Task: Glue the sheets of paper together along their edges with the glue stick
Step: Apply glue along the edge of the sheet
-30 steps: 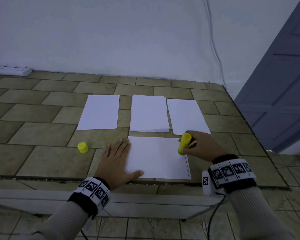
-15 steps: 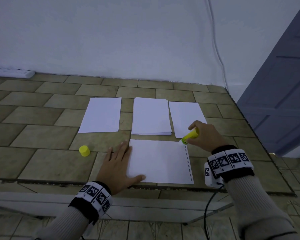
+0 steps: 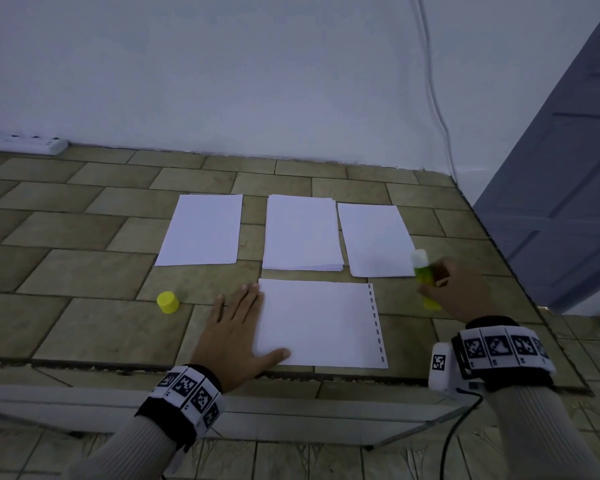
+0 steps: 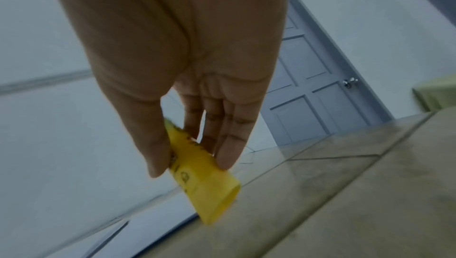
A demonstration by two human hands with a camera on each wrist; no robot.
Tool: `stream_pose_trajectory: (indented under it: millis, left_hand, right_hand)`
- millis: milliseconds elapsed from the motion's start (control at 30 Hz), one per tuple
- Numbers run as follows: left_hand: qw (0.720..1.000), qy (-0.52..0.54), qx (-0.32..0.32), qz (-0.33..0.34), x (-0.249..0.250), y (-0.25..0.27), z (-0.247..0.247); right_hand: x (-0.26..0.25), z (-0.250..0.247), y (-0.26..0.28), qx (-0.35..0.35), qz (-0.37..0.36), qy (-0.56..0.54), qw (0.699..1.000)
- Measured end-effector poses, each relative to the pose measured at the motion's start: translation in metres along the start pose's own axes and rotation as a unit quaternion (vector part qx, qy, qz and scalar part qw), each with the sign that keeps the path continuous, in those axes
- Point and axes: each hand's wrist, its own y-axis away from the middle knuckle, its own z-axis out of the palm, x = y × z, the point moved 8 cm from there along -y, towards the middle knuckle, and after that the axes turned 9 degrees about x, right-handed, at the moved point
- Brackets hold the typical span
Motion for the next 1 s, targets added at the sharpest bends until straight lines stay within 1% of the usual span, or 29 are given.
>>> stream_pose_trajectory:
  millis: [67, 167, 400, 467, 533, 567, 600, 633, 667, 700, 733, 800, 867, 900, 933, 1000]
  left_hand:
    - [1.000, -0.006, 0.003, 0.004, -0.001, 0.000, 0.002]
    - [1.000, -0.012, 0.005, 0.009, -0.001, 0.000, 0.003]
    - [1.000, -0.023, -0.016, 0.009, -0.001, 0.000, 0.005]
    - [1.000, -0.022, -0.016, 0.008, -0.001, 0.000, 0.004]
    - [1.000, -0.020, -0.016, 0.008, -0.001, 0.000, 0.004]
    - [1.000, -0.019, -0.016, 0.007, -0.001, 0.000, 0.004]
    - [1.000, -0.018, -0.015, 0.007, -0.001, 0.000, 0.003]
    - [1.000, -0.018, -0.013, 0.007, 0.000, 0.000, 0.003]
    - [1.000, -0.019, -0.013, 0.008, 0.000, 0.001, 0.003]
    - [1.000, -0.019, -0.013, 0.008, 0.000, 0.000, 0.002]
    - [1.000, -0.019, -0.013, 0.007, 0.000, 0.000, 0.002]
    - [1.000, -0.021, -0.018, 0.007, -0.001, 0.000, 0.004]
    - [1.000, -0.013, -0.010, 0.007, -0.001, 0.000, 0.004]
    - [1.000, -0.008, -0.007, 0.007, -0.001, 0.000, 0.004]
    - [1.000, -0.007, -0.008, 0.007, -0.001, 0.000, 0.004]
    - [1.000, -0.006, -0.016, 0.007, -0.001, 0.001, 0.004]
  right_hand:
    - [0.014, -0.001, -0.004, 0.021, 0.045, -0.032, 0.998]
    - [0.029, 0.001, -0.007, 0.034, 0.081, -0.038, 0.995]
    - [0.039, 0.006, -0.007, 0.041, 0.102, -0.058, 0.992]
    - [0.038, 0.008, 0.001, 0.011, 0.114, -0.010, 0.993]
    - [0.039, 0.019, 0.014, -0.064, 0.126, 0.051, 0.989]
    - [0.036, 0.028, 0.022, -0.109, 0.128, 0.065, 0.984]
    - [0.028, 0.035, 0.030, -0.150, 0.115, 0.075, 0.979]
    - [0.016, 0.042, 0.034, -0.178, 0.088, 0.077, 0.977]
    - [0.001, 0.047, 0.036, -0.185, 0.051, 0.070, 0.979]
    - [-0.016, 0.050, 0.033, -0.176, 0.016, 0.054, 0.983]
    - [-0.034, 0.051, 0.029, -0.152, -0.017, 0.036, 0.988]
    - [-0.062, 0.048, 0.013, -0.085, -0.061, 0.022, 0.994]
    - [-0.073, 0.052, -0.008, -0.042, -0.066, 0.027, 0.997]
    - [-0.074, 0.058, -0.019, -0.037, -0.066, 0.044, 0.996]
    - [-0.074, 0.066, -0.029, -0.042, -0.066, 0.071, 0.994]
    - [-0.067, 0.083, -0.042, -0.078, -0.052, 0.133, 0.987]
